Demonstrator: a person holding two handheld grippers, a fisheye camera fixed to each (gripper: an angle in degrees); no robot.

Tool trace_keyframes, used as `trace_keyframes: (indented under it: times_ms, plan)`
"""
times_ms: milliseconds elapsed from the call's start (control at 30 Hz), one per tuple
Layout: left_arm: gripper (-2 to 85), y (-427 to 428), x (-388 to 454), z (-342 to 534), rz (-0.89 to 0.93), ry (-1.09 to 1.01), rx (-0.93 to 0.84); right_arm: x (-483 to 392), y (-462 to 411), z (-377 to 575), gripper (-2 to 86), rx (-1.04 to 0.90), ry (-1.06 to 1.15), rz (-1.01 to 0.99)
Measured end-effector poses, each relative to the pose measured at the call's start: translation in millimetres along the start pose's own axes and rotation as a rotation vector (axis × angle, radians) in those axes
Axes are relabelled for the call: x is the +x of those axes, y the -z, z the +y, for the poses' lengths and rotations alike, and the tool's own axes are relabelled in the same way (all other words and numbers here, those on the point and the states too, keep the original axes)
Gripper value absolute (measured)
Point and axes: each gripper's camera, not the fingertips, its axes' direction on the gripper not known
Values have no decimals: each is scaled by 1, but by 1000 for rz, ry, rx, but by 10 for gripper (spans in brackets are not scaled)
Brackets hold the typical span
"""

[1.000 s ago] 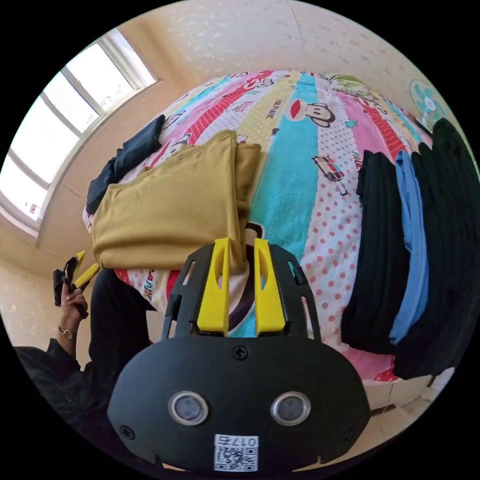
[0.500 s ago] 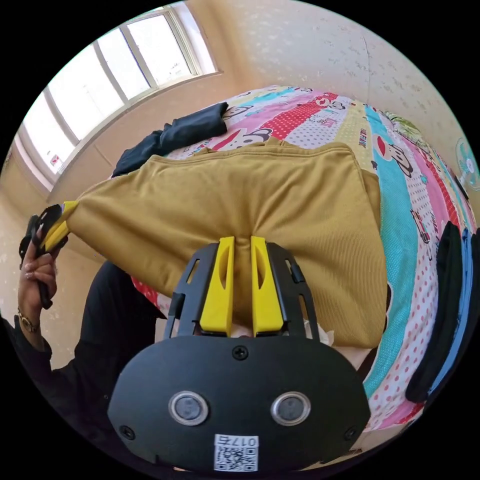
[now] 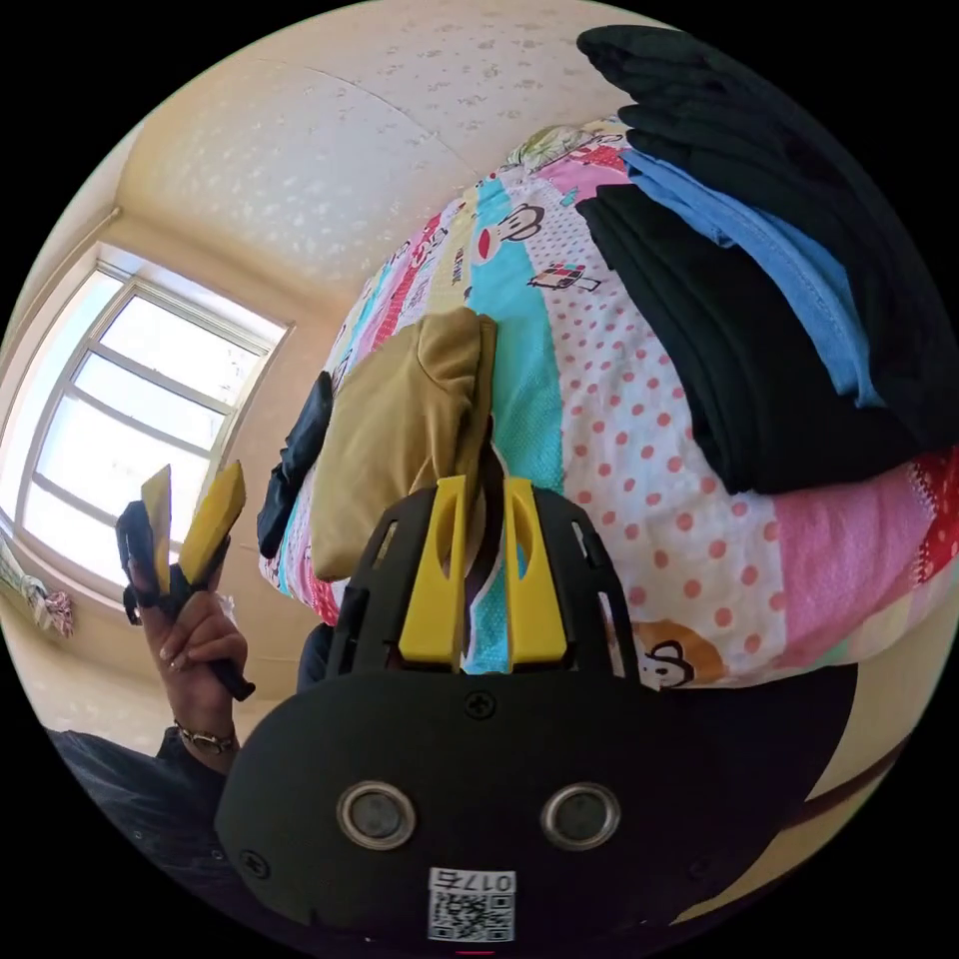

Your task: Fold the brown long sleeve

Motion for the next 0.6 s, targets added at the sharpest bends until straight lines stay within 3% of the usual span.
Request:
trace_keyframes:
  times_ms: [100, 167, 267, 333, 467, 600]
  plan:
    - [159, 46, -27, 29, -283, 85, 134, 12, 27, -13, 92, 9, 1, -43]
    - [173, 59, -60, 45, -371, 223, 144, 20, 39, -22, 106, 4, -20, -114]
    - [184, 38, -126, 65, -214, 398, 17, 38, 53, -31, 130, -33, -123, -259]
    - [173, 4, -156, 79, 38, 457, -51, 51, 56, -29, 147, -94, -202, -406]
    - [99, 7, -155, 93, -3, 480, -17, 64, 48, 0, 208, -346, -301, -575]
    - [69, 8, -105, 112, 163, 424, -41, 86, 43, 22, 237, -324, -449, -802]
